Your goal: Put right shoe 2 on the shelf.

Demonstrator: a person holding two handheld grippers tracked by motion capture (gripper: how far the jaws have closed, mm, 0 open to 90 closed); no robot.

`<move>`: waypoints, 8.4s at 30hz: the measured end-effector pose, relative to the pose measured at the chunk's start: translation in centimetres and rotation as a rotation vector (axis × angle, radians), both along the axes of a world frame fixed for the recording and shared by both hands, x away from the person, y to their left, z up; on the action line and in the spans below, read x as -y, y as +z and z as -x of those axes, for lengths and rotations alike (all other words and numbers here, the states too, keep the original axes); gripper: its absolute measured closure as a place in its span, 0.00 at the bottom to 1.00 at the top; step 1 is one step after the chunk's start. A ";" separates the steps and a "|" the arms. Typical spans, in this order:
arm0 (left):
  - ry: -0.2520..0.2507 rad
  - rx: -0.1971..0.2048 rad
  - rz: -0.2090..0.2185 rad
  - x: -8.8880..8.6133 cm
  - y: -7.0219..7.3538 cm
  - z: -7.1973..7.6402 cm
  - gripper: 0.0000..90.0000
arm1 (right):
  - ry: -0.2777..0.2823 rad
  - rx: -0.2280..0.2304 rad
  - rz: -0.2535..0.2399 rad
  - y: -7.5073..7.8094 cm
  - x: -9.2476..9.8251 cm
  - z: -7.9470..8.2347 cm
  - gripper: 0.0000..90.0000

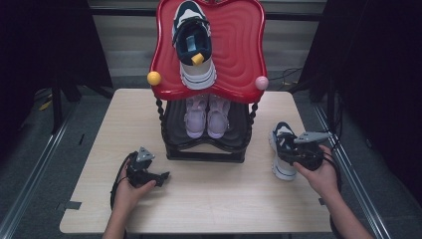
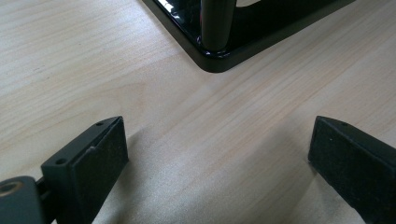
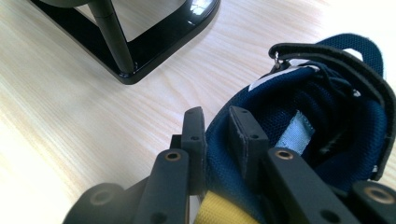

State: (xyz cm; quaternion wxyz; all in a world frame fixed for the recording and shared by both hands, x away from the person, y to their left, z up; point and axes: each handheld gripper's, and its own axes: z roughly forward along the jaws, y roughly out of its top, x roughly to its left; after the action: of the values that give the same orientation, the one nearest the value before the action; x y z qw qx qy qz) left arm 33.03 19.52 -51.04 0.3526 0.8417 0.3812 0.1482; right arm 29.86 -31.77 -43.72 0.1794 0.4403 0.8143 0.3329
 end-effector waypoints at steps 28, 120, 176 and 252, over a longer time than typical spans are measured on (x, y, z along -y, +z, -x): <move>0.000 0.000 -0.001 0.0 0.0 0.0 0.05 | 0.182 -0.136 0.003 1.5 -1.8 0.6 0.51; -0.009 -0.006 -0.009 -0.1 0.1 0.0 0.04 | 0.646 -0.431 0.566 20.7 -5.4 0.3 0.81; -0.006 -0.003 0.002 0.1 0.0 0.0 0.03 | 0.776 -0.123 0.787 34.4 -22.3 -8.8 0.80; -0.014 -0.002 -0.006 0.0 0.0 -0.2 0.02 | 0.677 -0.089 0.612 35.0 -20.4 -7.7 0.32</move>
State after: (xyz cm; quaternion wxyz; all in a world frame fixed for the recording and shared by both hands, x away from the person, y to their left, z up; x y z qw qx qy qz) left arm 33.21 19.48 -51.07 0.3505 0.8456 0.3754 0.1460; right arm 37.51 -11.35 -8.73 0.1473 0.0899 0.9801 0.0979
